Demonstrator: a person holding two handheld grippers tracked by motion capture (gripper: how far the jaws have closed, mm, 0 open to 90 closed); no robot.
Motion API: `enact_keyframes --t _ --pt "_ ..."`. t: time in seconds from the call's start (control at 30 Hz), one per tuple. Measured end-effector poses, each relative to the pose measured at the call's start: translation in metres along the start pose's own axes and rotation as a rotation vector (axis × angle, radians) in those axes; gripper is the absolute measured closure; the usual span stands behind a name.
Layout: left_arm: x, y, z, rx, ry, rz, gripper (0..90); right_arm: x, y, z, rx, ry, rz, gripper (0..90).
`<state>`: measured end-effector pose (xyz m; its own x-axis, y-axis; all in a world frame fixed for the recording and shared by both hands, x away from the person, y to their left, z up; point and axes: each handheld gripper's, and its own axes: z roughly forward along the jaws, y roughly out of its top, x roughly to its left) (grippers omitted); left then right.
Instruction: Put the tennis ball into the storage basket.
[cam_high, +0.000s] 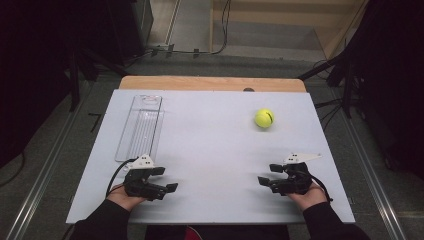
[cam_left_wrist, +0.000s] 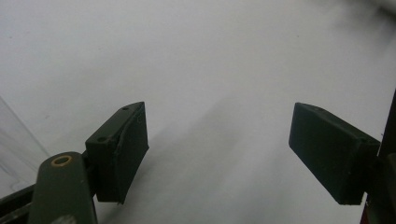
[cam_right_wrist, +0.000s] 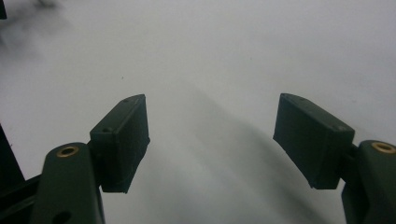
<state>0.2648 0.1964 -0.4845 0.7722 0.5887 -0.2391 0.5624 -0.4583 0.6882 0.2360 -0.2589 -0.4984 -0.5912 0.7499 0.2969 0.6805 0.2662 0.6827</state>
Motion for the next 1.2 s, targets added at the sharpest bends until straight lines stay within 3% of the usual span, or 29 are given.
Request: enact_keyframes --t 0.27,0.4,0.6,1.2 --pt "-0.0005 -0.0008 -0.0009 0.001 0.001 0.005 20.5 -0.0003 -0.0014 -0.0012 0.002 -0.017 0.005 21.0" --pt "-0.0006 -0.0018 -0.0022 -0.002 0.001 -0.001 20.6 -0.0012 -0.0001 -0.0026 -0.003 0.012 0.008 20.9" --pt "-0.0011 -0.0019 -0.0029 -0.003 0.005 -0.004 20.6 -0.0025 -0.0006 0.0012 0.037 0.004 -0.006 11.0" --pt "0.0021 -0.0008 -0.004 -0.006 0.004 0.001 20.6 -0.0019 0.0005 0.0014 0.027 -0.005 -0.004 11.4"
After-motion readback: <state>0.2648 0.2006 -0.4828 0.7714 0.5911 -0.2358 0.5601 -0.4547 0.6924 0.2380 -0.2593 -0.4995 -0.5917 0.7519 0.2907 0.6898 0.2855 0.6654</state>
